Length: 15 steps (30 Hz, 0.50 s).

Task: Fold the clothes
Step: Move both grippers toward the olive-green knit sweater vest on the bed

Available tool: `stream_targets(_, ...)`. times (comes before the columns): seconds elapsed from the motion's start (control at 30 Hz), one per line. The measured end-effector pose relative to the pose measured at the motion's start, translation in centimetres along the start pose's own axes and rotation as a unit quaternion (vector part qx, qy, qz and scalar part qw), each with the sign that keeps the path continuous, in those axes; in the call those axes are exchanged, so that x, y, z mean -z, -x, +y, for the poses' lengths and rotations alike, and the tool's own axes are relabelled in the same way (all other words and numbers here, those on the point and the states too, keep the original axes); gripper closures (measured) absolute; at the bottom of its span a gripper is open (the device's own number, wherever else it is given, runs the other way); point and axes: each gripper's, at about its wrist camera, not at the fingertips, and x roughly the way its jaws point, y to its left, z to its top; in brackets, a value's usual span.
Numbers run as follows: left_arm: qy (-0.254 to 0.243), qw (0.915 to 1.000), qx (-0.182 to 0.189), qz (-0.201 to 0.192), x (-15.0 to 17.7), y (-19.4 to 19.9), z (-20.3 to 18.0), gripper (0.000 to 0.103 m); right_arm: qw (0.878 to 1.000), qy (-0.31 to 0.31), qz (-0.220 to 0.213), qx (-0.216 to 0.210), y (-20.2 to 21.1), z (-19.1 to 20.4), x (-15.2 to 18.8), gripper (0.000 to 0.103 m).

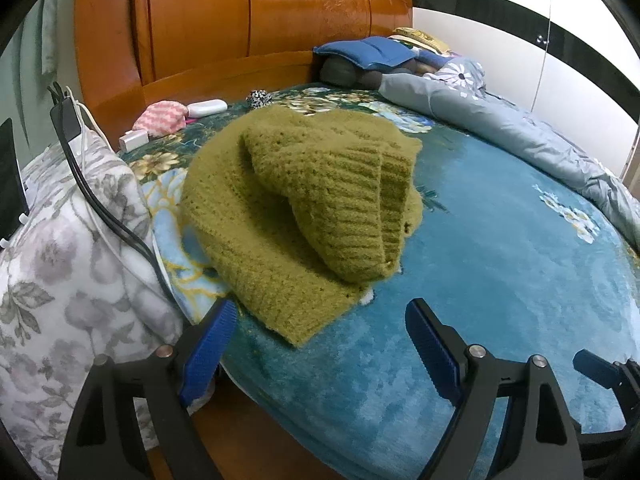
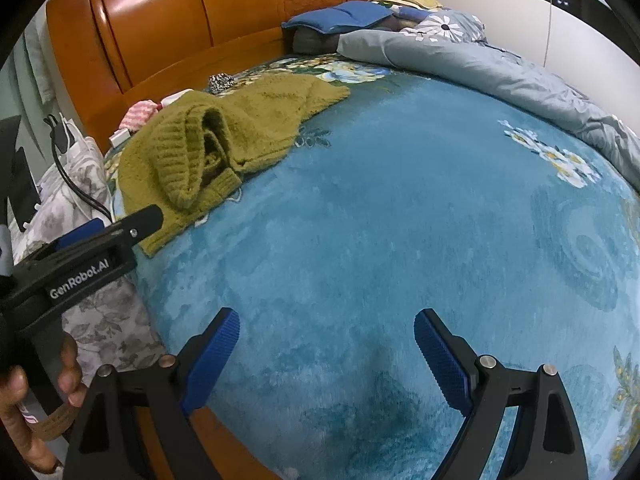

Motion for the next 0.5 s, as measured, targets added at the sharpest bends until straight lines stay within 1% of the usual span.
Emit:
stream_targets(0.1, 0.0, 1.0, -0.002, -0.009, -0.1, -0.2, 0.1, 0.015, 1.0, -0.002, 0.004, -0.005, 0.1, 0.4, 0.2, 0.012)
stream_targets(0.23, -0.007, 0.9991, -0.009, -0.041, -0.1, 0.2, -0.6, 0.015, 1.0, -0.005, 0.002, -0.018, 0.2, -0.1, 0.7, 0.012)
stream_targets(0.3, -0.014, 0.9984, -0.01, -0.054, -0.1, 1.0, -0.9, 0.015, 1.0, -0.002, -0.003, -0.022, 0.5, 0.1, 0.8, 0.012)
stream_targets(0.5, -0.024, 0.9983, 0.019, -0.05, -0.4, 1.7, -0.5, 0.015, 0.999, 0.001, -0.025, -0.028, 1.6, 0.8, 1.1, 0.01)
